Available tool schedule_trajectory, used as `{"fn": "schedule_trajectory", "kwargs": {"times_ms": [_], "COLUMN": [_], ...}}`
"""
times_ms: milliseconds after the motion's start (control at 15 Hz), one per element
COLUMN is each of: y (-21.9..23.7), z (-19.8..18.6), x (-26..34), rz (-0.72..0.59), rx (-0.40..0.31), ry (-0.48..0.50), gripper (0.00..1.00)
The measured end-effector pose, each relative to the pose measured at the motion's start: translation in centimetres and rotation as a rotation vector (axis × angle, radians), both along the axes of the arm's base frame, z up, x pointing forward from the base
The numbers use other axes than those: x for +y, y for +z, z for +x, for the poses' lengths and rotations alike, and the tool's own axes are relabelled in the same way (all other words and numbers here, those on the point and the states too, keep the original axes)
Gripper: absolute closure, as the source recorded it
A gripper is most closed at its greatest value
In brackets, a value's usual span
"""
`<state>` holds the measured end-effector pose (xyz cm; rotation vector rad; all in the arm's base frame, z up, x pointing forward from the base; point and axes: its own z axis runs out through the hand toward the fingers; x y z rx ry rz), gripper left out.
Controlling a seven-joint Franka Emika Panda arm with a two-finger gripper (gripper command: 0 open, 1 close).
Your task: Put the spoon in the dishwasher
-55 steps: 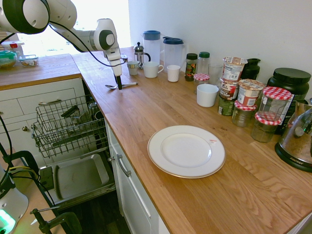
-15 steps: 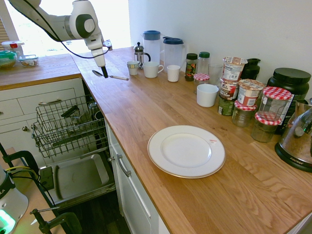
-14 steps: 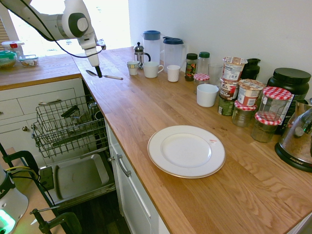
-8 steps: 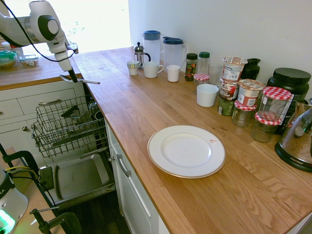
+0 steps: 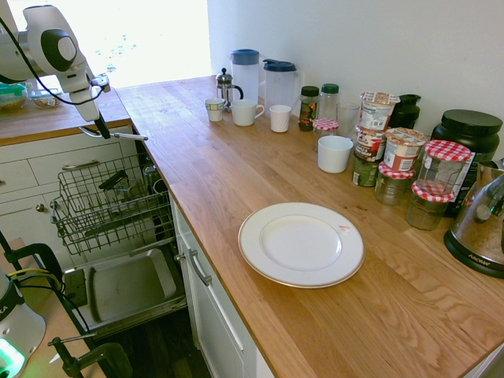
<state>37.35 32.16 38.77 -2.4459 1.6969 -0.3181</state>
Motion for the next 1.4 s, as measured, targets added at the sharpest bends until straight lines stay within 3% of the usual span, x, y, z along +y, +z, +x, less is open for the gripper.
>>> {"fn": "schedule_trajectory", "kwargs": {"times_ms": [600,1400], "y": [-9.2,-23.2], "z": [-5.8,-2.7], "x": [2.4,3.9], "rz": [-0.051,-0.085], "rx": [0.004,0.104], "ry": [0.06,0.092], "gripper": [1.0,1.0]}}
